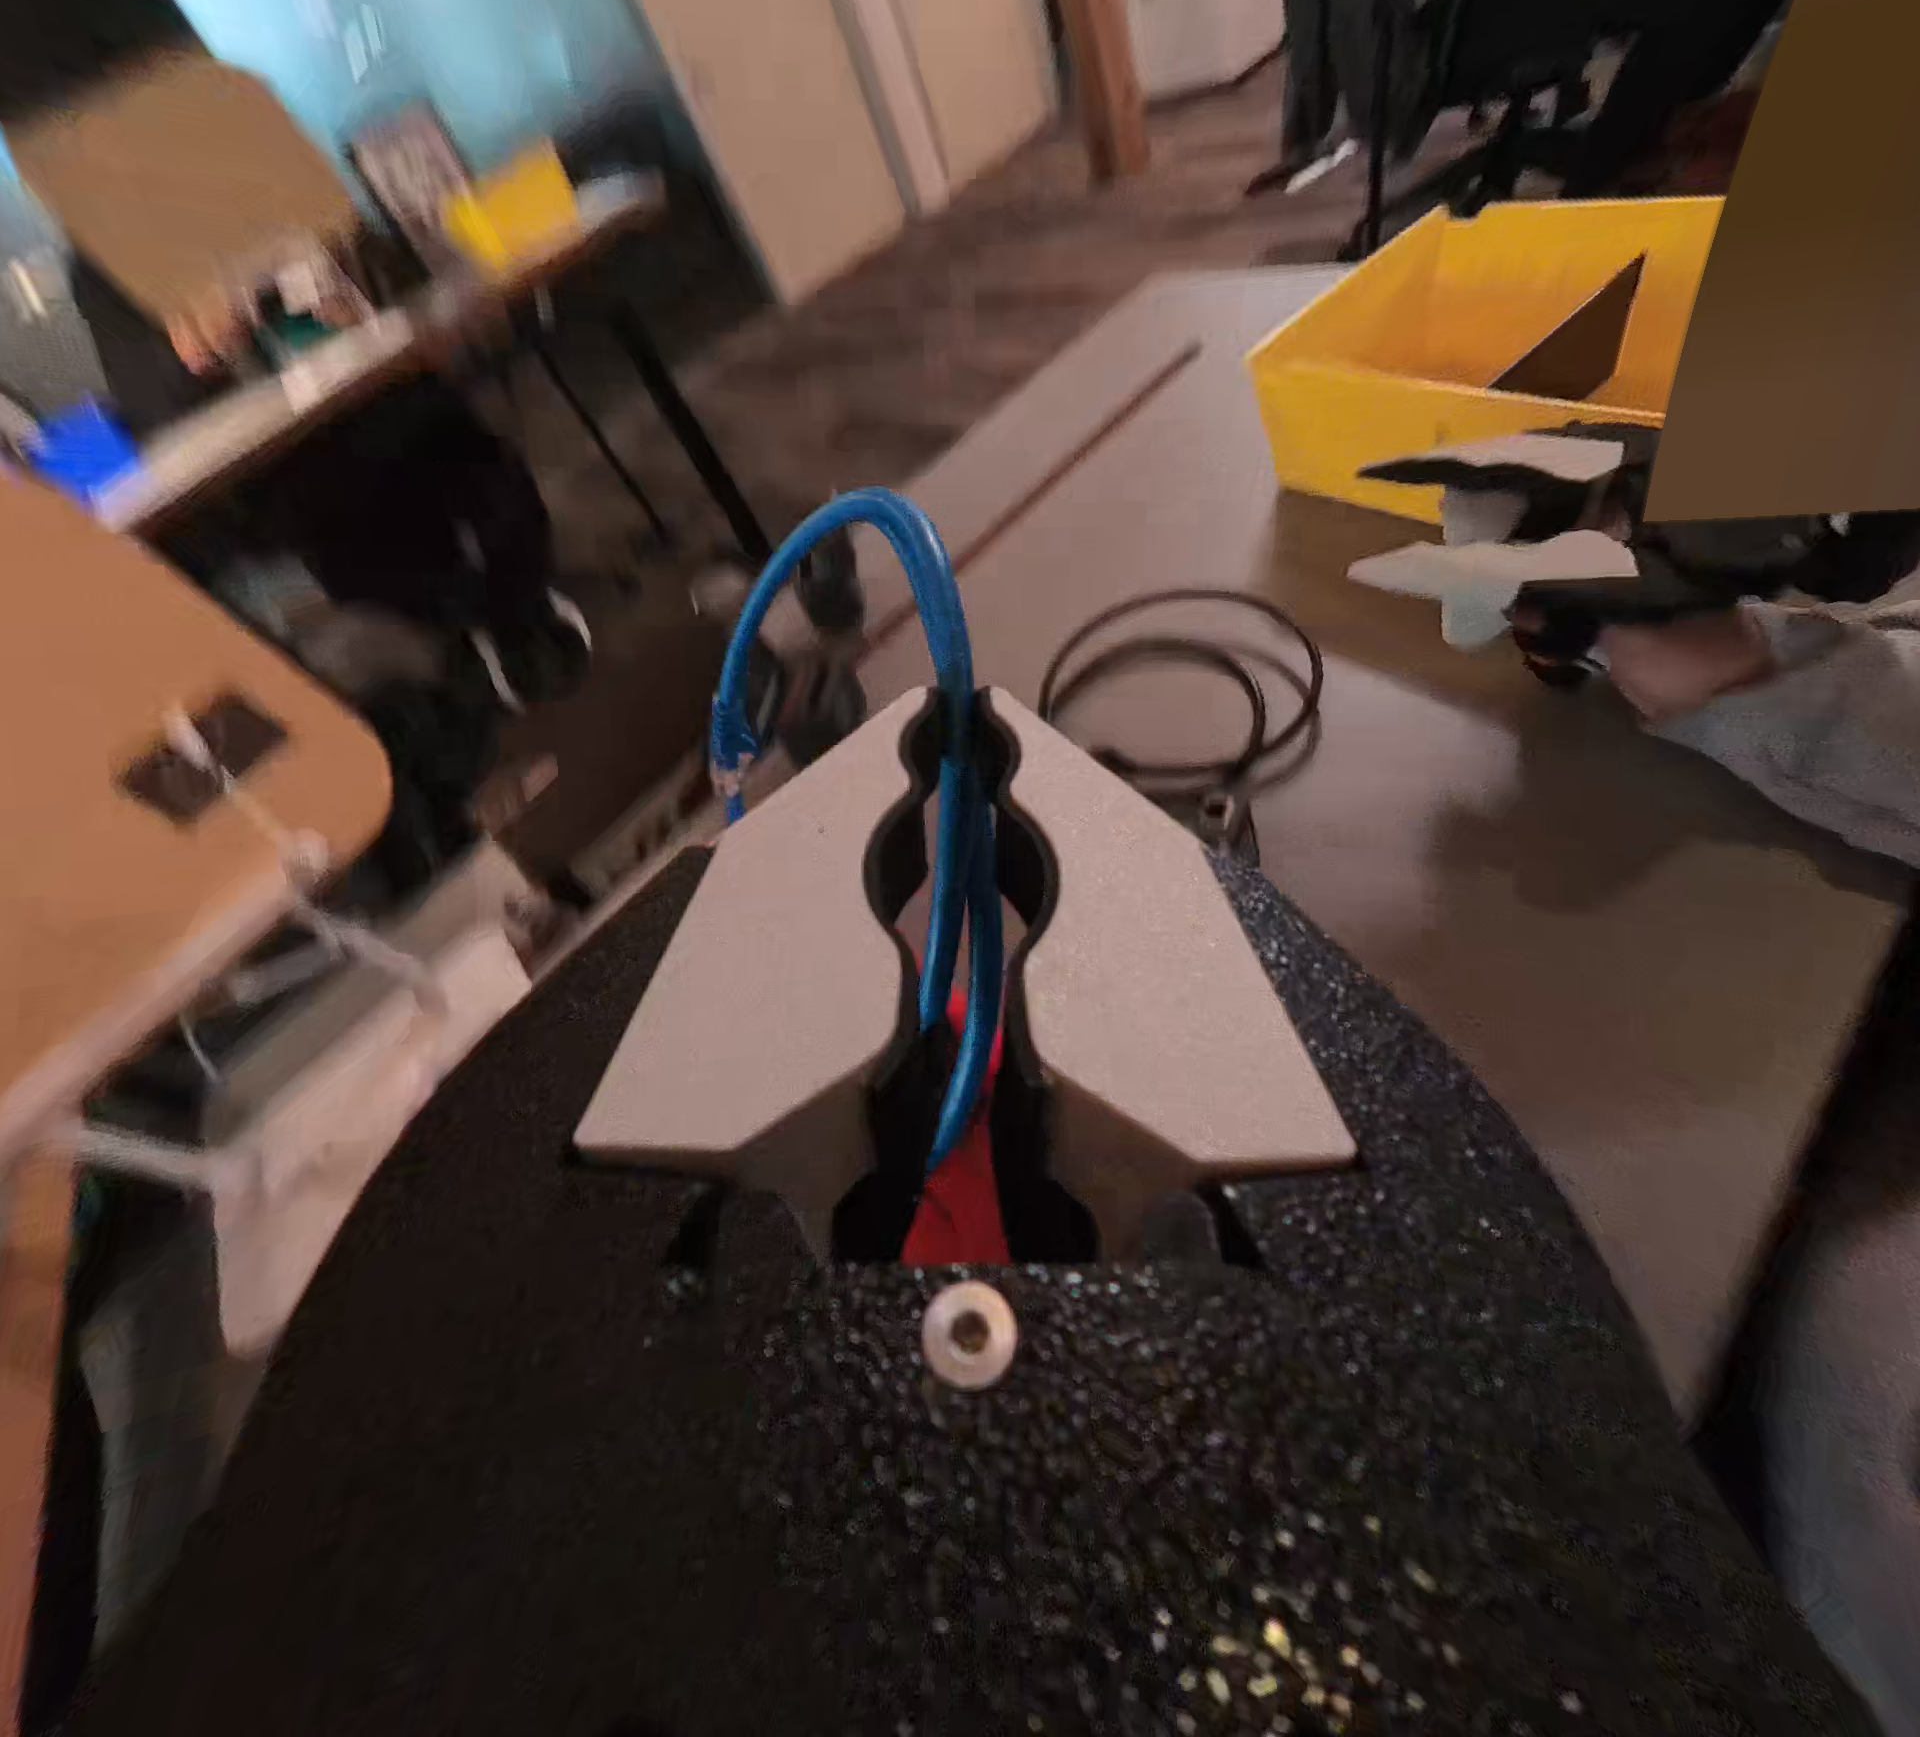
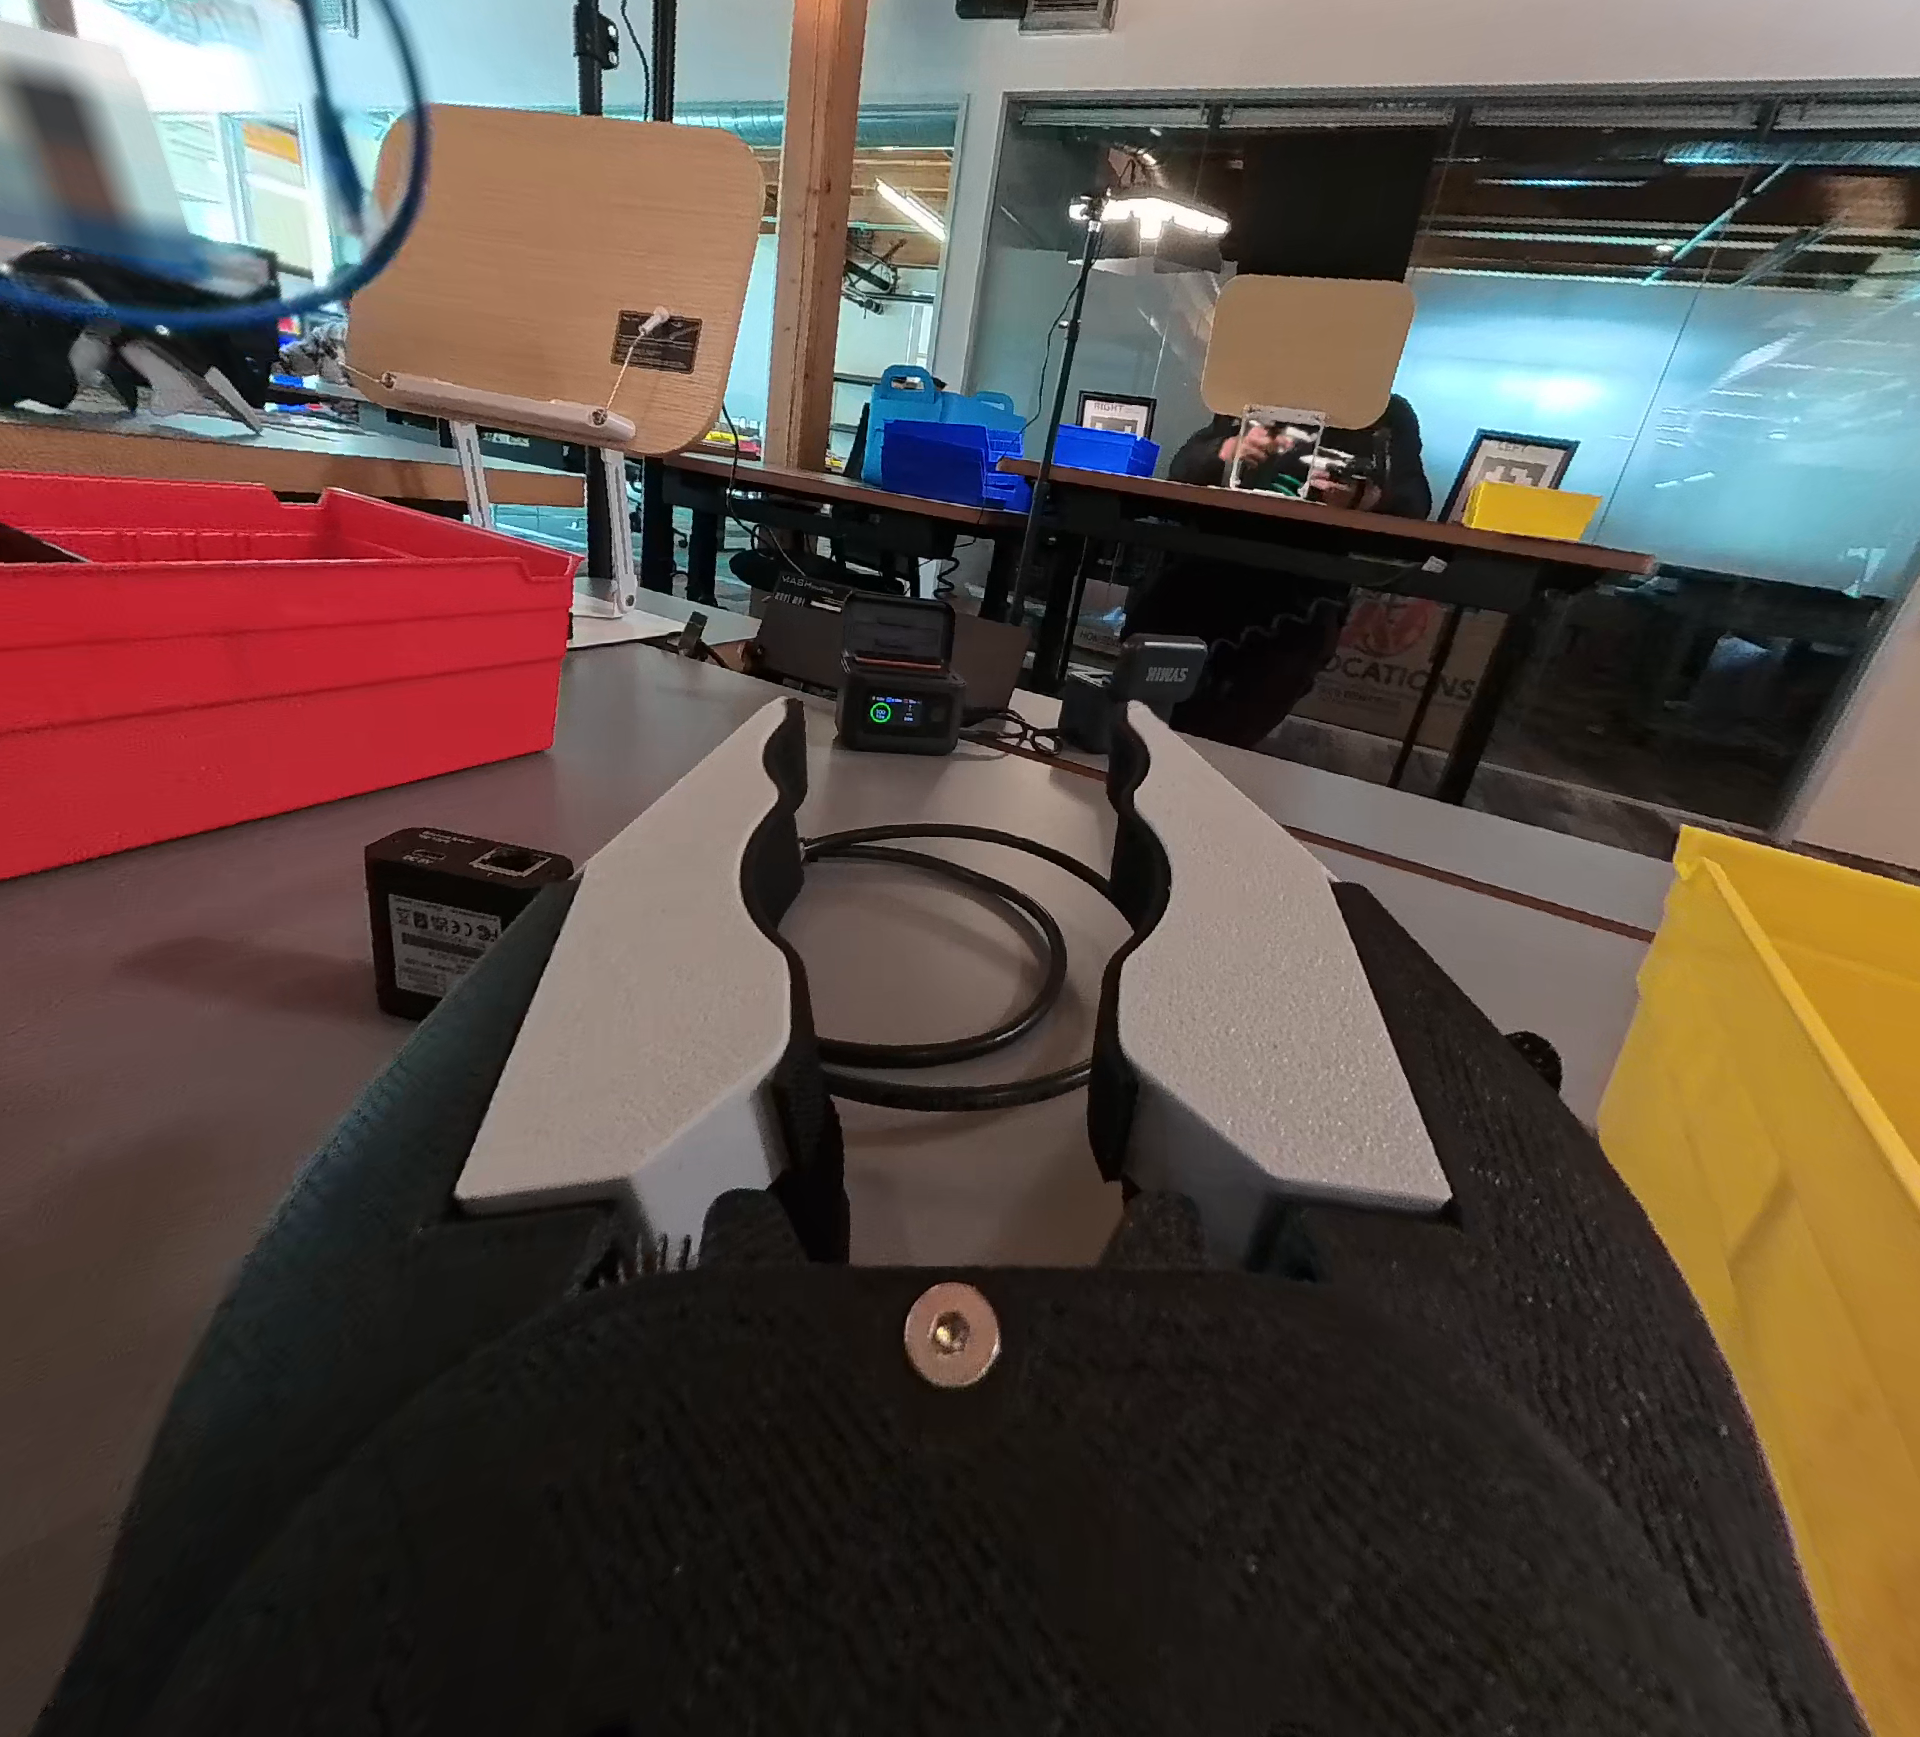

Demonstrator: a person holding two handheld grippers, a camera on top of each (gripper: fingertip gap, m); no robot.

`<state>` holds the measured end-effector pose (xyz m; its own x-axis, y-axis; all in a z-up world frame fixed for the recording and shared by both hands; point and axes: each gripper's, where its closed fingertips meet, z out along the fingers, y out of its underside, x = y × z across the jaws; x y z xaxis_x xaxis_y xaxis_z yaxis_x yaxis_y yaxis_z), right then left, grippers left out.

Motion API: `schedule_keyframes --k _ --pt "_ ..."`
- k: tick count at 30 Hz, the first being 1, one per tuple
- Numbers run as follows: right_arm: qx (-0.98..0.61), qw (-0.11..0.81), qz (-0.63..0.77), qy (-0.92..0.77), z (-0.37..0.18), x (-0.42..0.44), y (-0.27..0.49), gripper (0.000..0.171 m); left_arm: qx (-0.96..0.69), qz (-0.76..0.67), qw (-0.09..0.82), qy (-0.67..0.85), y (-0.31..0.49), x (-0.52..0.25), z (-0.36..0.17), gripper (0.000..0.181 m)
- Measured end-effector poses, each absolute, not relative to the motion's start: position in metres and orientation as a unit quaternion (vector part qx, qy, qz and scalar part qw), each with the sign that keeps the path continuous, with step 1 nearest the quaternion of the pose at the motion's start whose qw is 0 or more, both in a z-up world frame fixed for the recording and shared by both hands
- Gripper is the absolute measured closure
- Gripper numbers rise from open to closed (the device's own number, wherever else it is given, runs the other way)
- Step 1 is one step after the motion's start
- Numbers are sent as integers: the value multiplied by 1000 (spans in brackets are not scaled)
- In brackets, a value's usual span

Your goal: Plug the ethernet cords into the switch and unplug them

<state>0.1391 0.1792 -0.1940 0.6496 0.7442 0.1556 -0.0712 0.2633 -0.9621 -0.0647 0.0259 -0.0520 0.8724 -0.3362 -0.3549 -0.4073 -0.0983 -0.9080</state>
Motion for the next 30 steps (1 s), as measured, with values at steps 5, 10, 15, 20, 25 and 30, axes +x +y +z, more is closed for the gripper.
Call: schedule_keyframes --k 5,10,15,20,25,30 --pt "-542 731 278 -308 -194 141 181 114 -705 53 634 314 73 -4 -95 178" --pt "-543 729 276 -312 -195 140 181 114 -775 70 539 322 120 5 -178 177" --pt "-541 732 275 -309 -193 141 182 114 -814 -43 528 238 130 9 -194 171" --pt "-539 733 277 -308 -192 141 181 114 -816 -103 536 190 112 -9 -165 98" --pt "-536 735 283 -304 -189 143 179 114 -844 -118 510 117 68 -73 -148 98" --pt "-532 737 285 -305 -187 142 178 114 -934 -112 339 32 9 -136 -212 100"
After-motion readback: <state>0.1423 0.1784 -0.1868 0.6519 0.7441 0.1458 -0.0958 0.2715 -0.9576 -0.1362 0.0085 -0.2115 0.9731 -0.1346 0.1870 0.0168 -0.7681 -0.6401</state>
